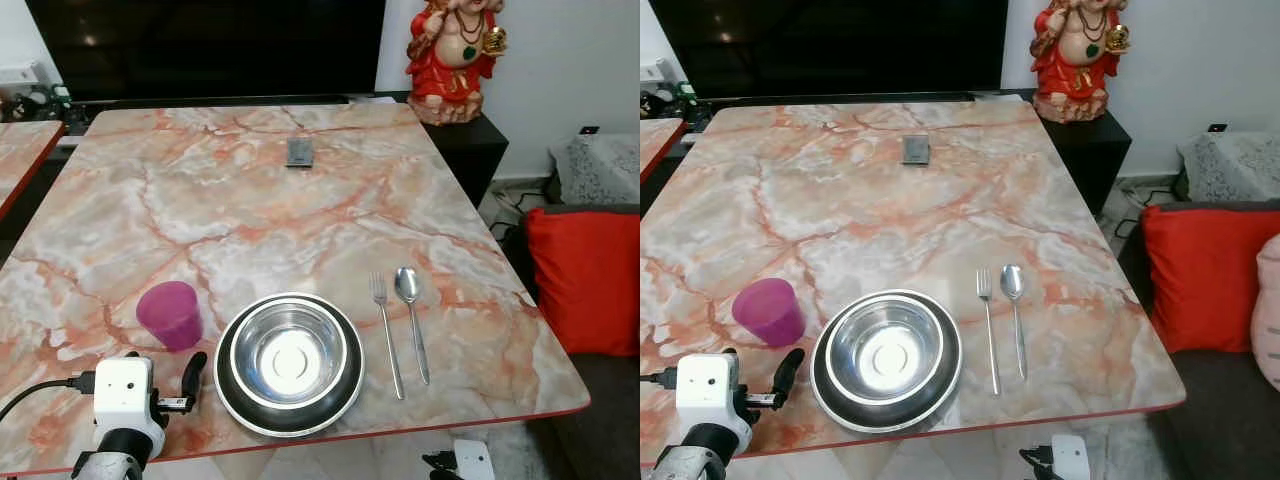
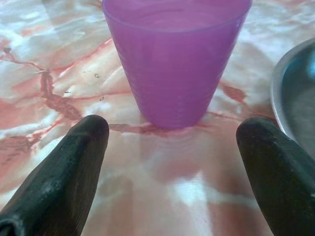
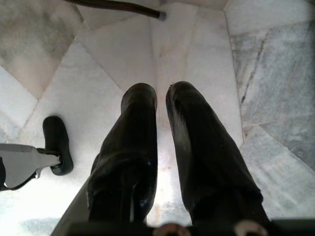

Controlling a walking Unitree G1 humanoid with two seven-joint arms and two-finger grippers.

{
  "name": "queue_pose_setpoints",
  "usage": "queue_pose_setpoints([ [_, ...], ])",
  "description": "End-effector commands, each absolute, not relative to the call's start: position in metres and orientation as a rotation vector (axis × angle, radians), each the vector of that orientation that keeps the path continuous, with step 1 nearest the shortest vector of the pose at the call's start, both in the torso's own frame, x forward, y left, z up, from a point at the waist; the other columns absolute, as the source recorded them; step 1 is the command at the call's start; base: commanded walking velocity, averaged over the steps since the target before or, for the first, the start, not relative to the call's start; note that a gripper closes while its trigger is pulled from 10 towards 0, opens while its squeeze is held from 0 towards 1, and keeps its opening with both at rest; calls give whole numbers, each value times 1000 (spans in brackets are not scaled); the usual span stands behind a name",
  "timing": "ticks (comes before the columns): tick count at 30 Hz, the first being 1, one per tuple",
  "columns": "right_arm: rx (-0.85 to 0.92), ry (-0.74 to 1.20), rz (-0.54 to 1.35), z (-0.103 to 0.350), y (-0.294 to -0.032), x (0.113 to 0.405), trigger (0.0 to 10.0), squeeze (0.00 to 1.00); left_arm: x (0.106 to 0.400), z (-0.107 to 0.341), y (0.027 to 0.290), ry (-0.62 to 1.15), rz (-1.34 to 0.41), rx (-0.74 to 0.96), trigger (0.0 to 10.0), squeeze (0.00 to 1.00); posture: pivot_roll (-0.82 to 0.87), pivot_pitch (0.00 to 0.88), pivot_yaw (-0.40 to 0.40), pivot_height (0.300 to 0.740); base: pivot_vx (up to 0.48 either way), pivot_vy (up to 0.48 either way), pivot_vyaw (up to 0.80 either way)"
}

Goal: Setting the table

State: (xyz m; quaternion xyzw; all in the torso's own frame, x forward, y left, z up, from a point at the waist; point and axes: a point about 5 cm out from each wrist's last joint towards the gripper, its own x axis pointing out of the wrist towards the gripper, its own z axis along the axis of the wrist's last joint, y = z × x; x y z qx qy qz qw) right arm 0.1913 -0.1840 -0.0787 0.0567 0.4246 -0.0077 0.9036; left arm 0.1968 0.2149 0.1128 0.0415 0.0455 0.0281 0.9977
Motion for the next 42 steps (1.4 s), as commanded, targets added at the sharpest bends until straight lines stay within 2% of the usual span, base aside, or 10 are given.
queue_pose_setpoints([
  [1, 106, 895, -20, -81, -186, 186, 10000, 0, 191, 116, 216, 67, 61, 75, 10000, 0, 60, 114, -46, 740, 0, 0, 0],
  [27, 120, 891, -52, -81, -182, 187, 10000, 0, 192, 115, 214, 57, 42, 89, 10000, 0, 66, 102, -20, 740, 0, 0, 0],
  [42, 124, 896, -65, -82, -182, 187, 10000, 0, 194, 114, 212, 51, 32, 85, 10000, 0, 66, 101, -20, 740, 0, 0, 747],
])
